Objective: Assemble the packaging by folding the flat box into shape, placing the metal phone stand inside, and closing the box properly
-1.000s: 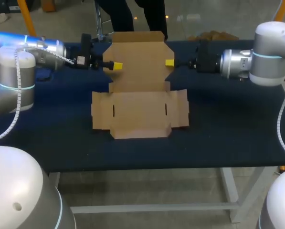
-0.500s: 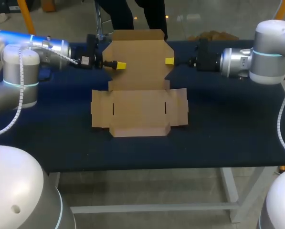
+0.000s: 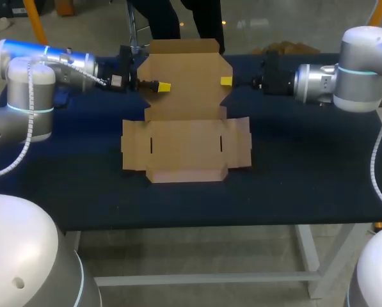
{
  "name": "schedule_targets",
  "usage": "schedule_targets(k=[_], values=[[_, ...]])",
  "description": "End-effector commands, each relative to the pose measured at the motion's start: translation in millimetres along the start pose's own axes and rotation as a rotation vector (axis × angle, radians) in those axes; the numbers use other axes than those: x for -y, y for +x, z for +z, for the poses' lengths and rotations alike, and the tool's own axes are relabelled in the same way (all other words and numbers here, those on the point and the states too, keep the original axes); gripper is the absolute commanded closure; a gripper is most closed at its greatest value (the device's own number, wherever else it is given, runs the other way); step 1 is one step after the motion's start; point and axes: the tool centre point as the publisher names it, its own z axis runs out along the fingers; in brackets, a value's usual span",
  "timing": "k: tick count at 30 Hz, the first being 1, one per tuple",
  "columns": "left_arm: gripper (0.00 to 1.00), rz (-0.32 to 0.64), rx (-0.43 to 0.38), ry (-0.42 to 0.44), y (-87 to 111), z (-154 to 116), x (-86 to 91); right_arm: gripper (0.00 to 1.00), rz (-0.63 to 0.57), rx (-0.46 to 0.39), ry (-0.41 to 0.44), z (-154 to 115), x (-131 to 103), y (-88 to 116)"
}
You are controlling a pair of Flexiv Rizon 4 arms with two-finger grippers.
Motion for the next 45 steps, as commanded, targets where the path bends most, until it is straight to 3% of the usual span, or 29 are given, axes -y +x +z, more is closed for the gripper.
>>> schedule_targets(k=[1,8,16,18,19,22,24,32,35,45], values=[[0.79,0.002,-0.019,-0.001,-4.3,0,-0.3,1.0,-0.003,-0.008,-0.002,1,0,-2],[1.0,0.027,-0.033,0.005,-3.3,-1,-0.1,1.0,-0.006,-0.009,-0.006,1,-1,0],[1.0,0.064,-0.05,-0.005,-2.7,-1,-0.8,1.0,-0.005,-0.011,-0.004,0,-2,1],[1.0,0.071,-0.055,-0.005,-2.7,-1,-0.6,0.69,-0.005,-0.01,0.001,0,-2,2],[1.0,0.073,-0.056,-0.005,-2.6,-1,-0.4,0.59,-0.007,-0.008,0.004,0,-3,3],[1.0,0.076,-0.058,-0.006,-3.3,-1,0.5,0.39,-0.014,0.006,0.012,-2,-3,5],[1.0,0.079,-0.059,-0.006,-3.9,-2,1.2,0.34,-0.02,0.024,0.017,-6,-4,8],[1.0,0.096,-0.059,0.002,-4.7,-3,6.2,0.4,-0.032,0.123,0.053,-24,0,19],[1.0,0.109,-0.062,0.005,-4.7,-3,8.4,0.5,-0.035,0.162,0.057,-36,4,23],[1.0,0.142,-0.061,0.028,-5.3,-4,20.1,0.54,-0.066,0.258,0.058,-72,17,42]])
